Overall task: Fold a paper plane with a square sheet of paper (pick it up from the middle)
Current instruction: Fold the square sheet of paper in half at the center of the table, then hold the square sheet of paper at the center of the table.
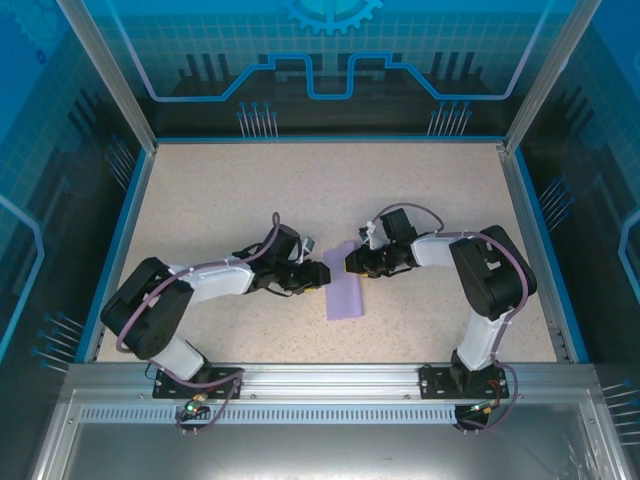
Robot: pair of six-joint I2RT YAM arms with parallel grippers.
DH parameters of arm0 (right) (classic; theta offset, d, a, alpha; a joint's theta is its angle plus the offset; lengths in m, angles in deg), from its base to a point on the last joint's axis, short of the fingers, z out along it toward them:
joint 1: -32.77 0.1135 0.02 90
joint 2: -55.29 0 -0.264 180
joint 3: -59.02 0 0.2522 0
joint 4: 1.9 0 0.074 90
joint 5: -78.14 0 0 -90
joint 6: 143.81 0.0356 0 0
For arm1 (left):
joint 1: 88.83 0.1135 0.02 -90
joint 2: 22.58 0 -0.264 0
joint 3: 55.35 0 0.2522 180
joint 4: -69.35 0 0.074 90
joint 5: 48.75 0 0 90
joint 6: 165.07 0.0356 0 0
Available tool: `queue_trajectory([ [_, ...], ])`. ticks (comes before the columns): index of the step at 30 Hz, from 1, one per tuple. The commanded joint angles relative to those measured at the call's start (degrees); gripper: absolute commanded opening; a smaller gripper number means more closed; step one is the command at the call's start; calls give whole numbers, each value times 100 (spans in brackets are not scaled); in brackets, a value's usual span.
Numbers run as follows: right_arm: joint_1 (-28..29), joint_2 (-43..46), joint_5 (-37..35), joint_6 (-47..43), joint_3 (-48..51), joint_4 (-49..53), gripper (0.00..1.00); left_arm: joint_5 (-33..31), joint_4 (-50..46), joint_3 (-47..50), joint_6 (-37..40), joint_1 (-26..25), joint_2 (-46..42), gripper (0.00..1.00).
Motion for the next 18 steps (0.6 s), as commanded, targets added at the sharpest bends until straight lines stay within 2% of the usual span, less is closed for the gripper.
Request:
queue_trajectory([
  [1, -136, -30, 17, -15, 111, 26, 32, -122, 229, -240, 9, -87, 230, 39],
  [11, -157, 37, -4, 34, 113, -8, 35, -184, 63, -556, 147, -216, 759, 21],
  [18, -150, 179, -74, 6, 119, 104, 38, -228, -51, -675, 257, -248, 1030, 16],
])
